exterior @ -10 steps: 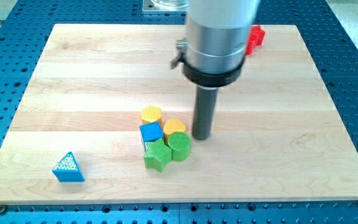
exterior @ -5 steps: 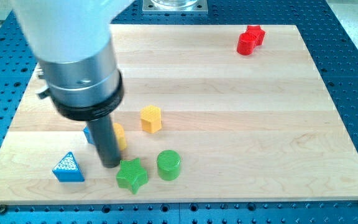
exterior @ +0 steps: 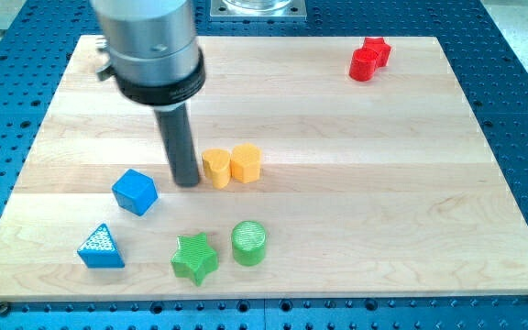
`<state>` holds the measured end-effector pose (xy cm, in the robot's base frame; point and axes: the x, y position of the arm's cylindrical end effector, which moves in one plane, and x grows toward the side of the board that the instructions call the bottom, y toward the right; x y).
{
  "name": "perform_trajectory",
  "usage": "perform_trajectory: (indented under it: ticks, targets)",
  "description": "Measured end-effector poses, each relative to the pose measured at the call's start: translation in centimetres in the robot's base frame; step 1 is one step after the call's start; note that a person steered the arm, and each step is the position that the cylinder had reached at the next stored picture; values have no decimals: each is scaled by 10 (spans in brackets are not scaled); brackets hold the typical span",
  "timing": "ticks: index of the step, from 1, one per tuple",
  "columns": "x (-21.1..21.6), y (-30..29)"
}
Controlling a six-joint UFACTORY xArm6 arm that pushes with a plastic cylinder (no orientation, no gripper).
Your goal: Push the yellow heart to the top of the yellow hexagon
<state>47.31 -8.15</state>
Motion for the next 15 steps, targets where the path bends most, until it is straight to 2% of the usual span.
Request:
perform_trajectory:
  ticks: [1,2,3,4,5,6,7,8,9,11,12,13,14,15]
  targets:
    - [-6,68]
    - [29,55]
    - [31,95]
    - [16,107]
    - [-17,79]
    - [-26,14]
    - [-68,75]
    - [-82,130]
    - [-43,55]
    - [-13,88]
    - [-33,122]
    - [-93,133]
    - [-106,126]
    - [-76,63]
